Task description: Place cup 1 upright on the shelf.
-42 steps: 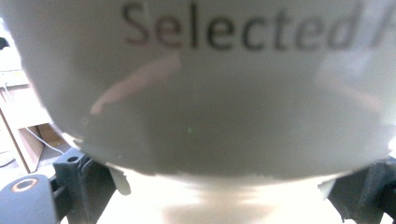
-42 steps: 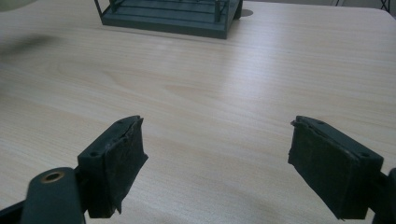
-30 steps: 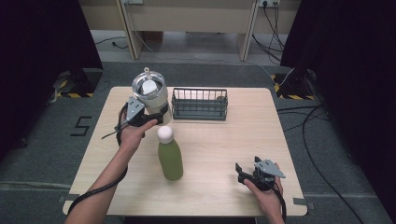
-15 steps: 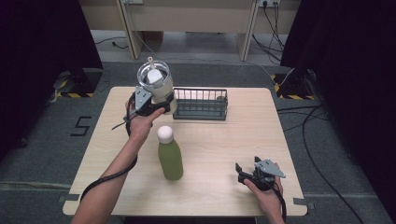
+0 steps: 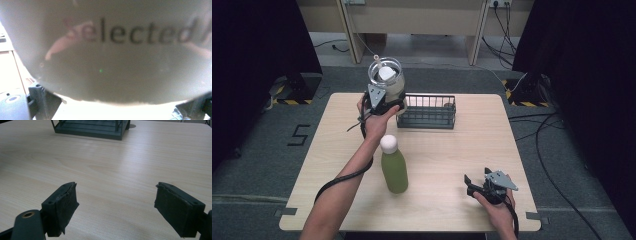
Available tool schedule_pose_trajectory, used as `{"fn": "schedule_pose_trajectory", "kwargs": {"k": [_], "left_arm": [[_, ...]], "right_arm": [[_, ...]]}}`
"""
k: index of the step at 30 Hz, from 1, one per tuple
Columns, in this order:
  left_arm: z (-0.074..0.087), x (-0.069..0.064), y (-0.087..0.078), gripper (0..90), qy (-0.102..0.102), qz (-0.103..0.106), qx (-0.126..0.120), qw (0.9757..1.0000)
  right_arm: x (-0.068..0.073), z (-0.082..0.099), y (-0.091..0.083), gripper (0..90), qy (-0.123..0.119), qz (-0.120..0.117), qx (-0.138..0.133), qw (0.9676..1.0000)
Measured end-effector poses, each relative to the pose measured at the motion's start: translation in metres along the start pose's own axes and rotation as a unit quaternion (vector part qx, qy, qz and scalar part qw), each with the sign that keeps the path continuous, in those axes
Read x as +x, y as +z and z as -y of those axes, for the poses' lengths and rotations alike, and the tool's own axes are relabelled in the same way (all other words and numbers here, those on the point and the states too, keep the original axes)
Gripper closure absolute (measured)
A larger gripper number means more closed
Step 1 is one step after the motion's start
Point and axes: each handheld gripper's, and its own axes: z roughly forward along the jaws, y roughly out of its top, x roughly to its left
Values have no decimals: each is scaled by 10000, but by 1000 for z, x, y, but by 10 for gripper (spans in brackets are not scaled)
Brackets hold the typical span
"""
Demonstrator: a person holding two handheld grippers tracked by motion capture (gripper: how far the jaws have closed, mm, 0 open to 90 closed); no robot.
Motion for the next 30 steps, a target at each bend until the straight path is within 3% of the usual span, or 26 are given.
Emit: {"fn": "schedule_pose_trajectory", "kwargs": {"k": [16, 30], "left_arm": [[-4, -10, 30, 93, -168, -61, 45, 9998], [-3, -15, 41, 93, -177, -3, 80, 9998]], "right_arm": [[-1, 0, 0, 179, 6, -19, 19, 10000], [0, 0, 0, 179, 41, -14, 36, 10000]]}}
